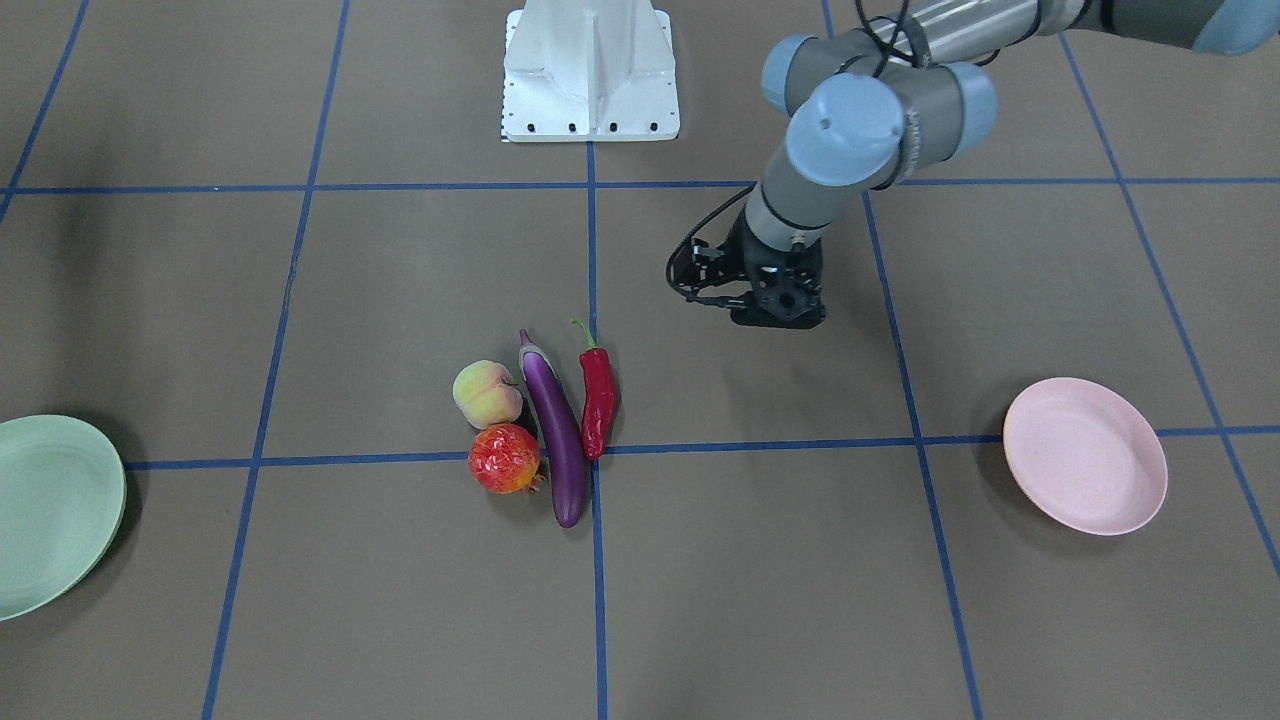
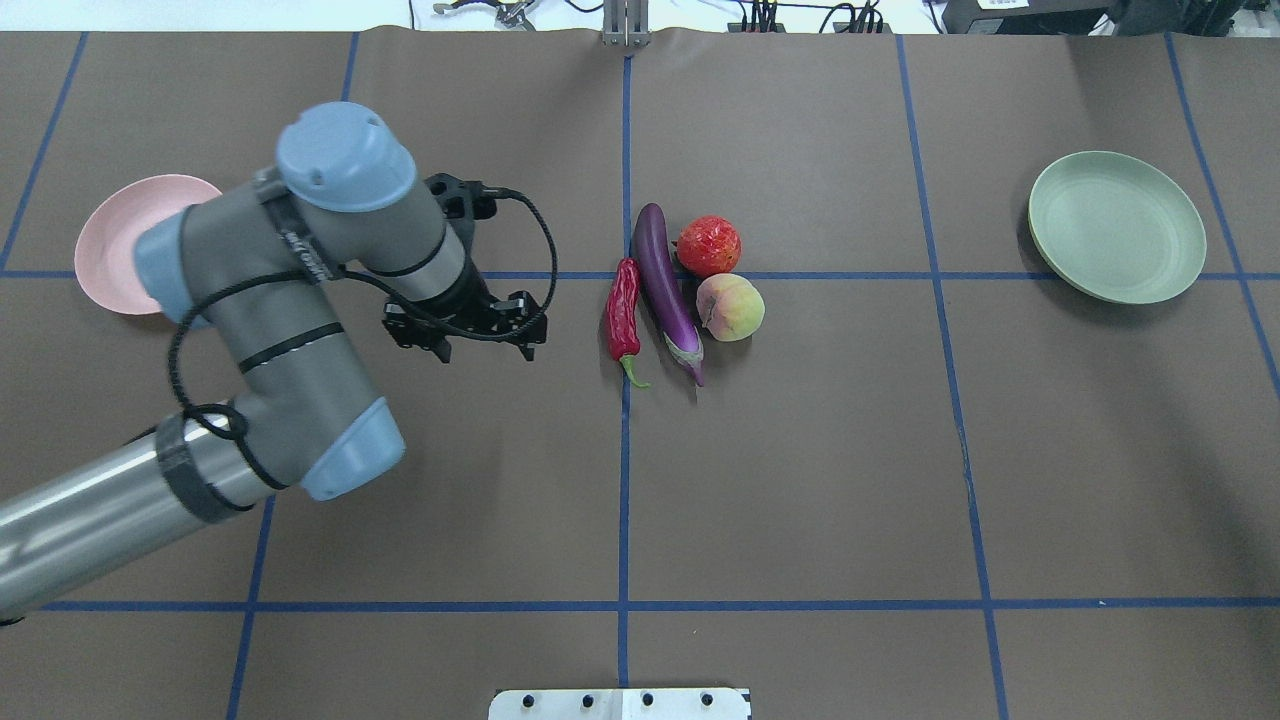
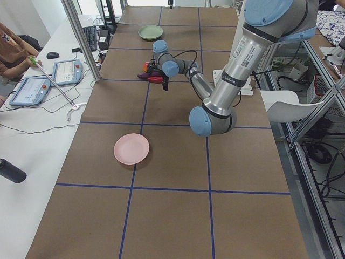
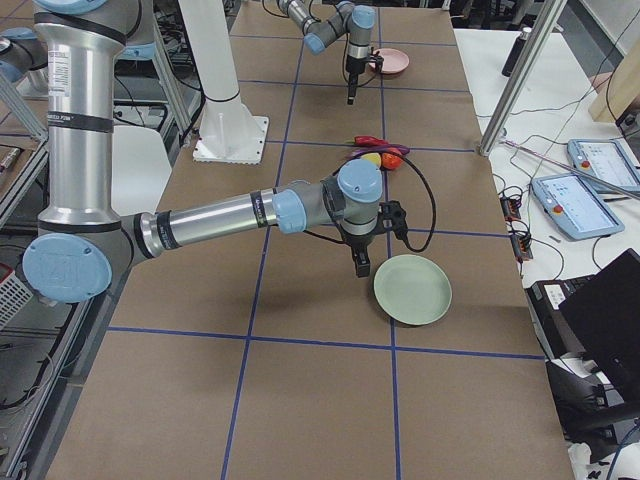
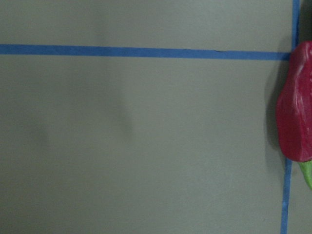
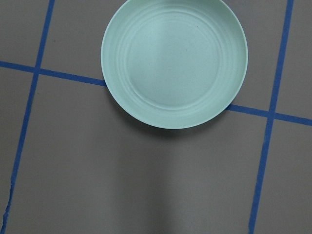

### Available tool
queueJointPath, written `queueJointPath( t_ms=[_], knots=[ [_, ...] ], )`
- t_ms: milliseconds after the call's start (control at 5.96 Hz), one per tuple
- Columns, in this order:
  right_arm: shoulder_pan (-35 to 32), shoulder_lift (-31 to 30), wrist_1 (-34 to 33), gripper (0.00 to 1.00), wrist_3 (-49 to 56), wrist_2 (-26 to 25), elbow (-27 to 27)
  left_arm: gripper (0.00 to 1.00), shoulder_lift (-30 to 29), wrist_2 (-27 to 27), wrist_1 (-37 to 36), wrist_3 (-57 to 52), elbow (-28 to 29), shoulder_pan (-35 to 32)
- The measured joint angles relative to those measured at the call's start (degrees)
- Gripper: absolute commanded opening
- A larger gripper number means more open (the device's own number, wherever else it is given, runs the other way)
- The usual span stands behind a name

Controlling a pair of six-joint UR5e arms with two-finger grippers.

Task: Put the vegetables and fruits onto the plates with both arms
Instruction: 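Grasp the red chili pepper with the left gripper while the right arm approaches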

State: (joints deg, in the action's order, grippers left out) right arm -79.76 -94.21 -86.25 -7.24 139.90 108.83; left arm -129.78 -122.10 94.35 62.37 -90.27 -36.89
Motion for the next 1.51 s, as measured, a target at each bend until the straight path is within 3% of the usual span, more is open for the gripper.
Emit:
queueJointPath(
  t_ms=[335,671,1174,1342,1509],
  knots=[
    [3.4,2.3,1.5,1.00,-8.3,2.7,-0.2,0.95,-9.7,1.4,0.2,-0.1,11.1,1.7],
    [7.1,5.3,1.6,1.00,-16.4,2.9,-0.3,0.95,-13.2,2.4,4.1,-0.1,17.7,2.0],
    [9.7,6.0,1.6,1.00,-18.2,2.6,-0.8,0.90,-15.6,2.9,6.7,0.0,23.1,2.6],
    [10.1,6.0,1.6,1.00,-18.3,2.6,-0.9,0.80,-16.1,2.9,7.9,0.0,24.6,2.8],
    [10.7,6.4,1.6,1.00,-19.1,2.6,-1.0,0.34,-16.3,3.0,8.9,0.0,25.8,3.0]
  ],
)
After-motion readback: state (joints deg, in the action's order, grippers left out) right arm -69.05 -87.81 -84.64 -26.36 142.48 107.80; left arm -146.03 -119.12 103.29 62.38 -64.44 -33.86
